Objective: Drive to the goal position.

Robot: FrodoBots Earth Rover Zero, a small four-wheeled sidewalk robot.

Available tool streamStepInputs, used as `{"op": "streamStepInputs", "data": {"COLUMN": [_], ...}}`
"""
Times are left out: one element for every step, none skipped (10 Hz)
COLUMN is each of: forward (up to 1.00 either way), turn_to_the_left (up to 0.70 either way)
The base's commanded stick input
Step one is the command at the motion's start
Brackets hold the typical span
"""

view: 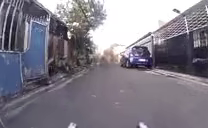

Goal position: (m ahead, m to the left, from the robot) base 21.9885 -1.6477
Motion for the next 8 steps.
{"op": "streamStepInputs", "data": {"forward": [0.70, 0.70, 0.70, 0.70, 0.70, 0.70, 0.70, 0.70], "turn_to_the_left": [0.00, 0.00, 0.00, 0.00, 0.00, 0.00, 0.00, 0.00]}}
